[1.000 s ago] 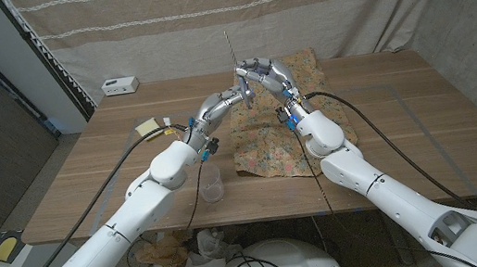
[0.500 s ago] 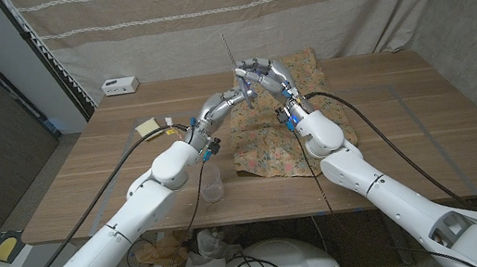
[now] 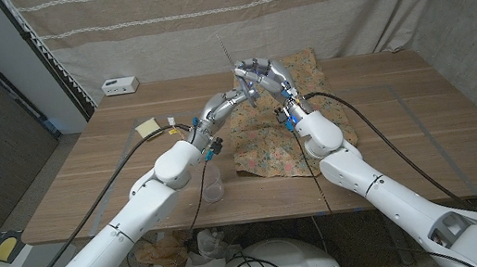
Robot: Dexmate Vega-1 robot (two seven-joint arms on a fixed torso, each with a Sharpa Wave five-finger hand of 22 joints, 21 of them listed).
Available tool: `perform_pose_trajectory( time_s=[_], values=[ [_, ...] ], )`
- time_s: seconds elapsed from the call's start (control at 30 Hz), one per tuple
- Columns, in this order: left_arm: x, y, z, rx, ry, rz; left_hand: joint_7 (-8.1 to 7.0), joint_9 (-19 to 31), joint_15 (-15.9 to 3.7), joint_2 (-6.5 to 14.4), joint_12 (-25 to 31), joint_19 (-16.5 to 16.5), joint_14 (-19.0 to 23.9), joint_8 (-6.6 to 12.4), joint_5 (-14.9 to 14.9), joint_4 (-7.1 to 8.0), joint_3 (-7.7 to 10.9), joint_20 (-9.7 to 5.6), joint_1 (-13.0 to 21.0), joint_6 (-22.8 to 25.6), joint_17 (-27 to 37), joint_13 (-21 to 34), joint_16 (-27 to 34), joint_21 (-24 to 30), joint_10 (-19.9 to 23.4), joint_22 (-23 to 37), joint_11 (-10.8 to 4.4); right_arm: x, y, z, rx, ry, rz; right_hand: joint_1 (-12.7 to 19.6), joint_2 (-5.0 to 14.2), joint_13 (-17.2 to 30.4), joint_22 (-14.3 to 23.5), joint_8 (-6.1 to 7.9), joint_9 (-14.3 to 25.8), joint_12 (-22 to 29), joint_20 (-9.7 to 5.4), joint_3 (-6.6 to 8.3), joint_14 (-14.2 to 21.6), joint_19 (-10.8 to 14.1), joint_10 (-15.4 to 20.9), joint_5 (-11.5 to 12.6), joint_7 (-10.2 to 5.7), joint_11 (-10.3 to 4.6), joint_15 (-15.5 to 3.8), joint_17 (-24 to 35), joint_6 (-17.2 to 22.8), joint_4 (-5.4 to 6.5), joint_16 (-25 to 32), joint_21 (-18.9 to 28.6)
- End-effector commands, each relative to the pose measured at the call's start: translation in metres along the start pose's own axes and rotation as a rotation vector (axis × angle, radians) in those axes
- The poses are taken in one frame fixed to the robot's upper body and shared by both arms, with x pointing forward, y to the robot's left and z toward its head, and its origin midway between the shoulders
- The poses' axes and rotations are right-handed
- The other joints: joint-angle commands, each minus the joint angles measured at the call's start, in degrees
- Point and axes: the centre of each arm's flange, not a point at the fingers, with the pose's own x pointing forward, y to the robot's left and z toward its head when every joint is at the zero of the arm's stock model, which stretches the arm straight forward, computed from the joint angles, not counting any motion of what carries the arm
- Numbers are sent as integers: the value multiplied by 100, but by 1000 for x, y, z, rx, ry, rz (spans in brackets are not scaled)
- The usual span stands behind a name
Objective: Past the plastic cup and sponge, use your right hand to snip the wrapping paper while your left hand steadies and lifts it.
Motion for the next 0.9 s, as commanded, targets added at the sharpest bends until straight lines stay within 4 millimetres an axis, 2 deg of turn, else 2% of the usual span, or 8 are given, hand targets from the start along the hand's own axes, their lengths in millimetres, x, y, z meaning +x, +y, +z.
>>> perform_pose_trajectory(
  time_s=[0.03,0.2,0.3,0.57,0.9],
  values=[
    [-1,-7,-2,-48,-24,-7,-101,15,-637,40,4,60,67,-91,-78,2,114,-294,206,-162,33,12,26,31,42,17,-3,-3,-1,1,15,-5,-21,612,559,16,-5,17,16,56,22,17,9,25,472,31,-416,-421,-1043,16,443,7,-18,-10],
    [0,-8,-4,-57,-29,-37,-156,17,-602,31,-72,26,15,-266,-161,40,149,-265,284,-586,40,19,-12,13,-108,21,48,-5,-2,1,29,-2,-26,612,560,12,-6,15,14,54,22,15,12,23,476,33,-417,-420,-1042,16,450,8,-17,-11],
    [1,-8,-4,-62,-25,-48,-179,21,-562,40,-106,-23,-52,-310,-190,59,164,-225,297,-768,44,22,-34,-3,-200,23,73,-5,-2,1,43,0,-29,612,561,8,-6,14,14,52,16,14,15,22,480,35,-414,-420,-1043,16,456,8,-17,-11],
    [2,-9,-5,-80,-21,-54,-71,29,-540,66,-98,-39,-58,-244,-212,85,183,-202,288,-677,48,28,-28,-3,-197,25,57,-5,-1,1,58,-2,-27,616,559,-1,-6,6,12,46,18,11,19,21,483,40,-413,-417,-1045,15,458,7,-17,-10],
    [3,-12,-3,-67,-10,-36,-73,32,-537,37,-80,-6,-40,-175,-228,102,172,-206,255,-517,49,34,-16,13,-164,26,27,-3,5,-1,52,1,-7,615,556,-2,-6,-3,9,47,20,3,21,16,493,46,-421,-418,-1043,14,469,9,-18,-12]
  ],
)
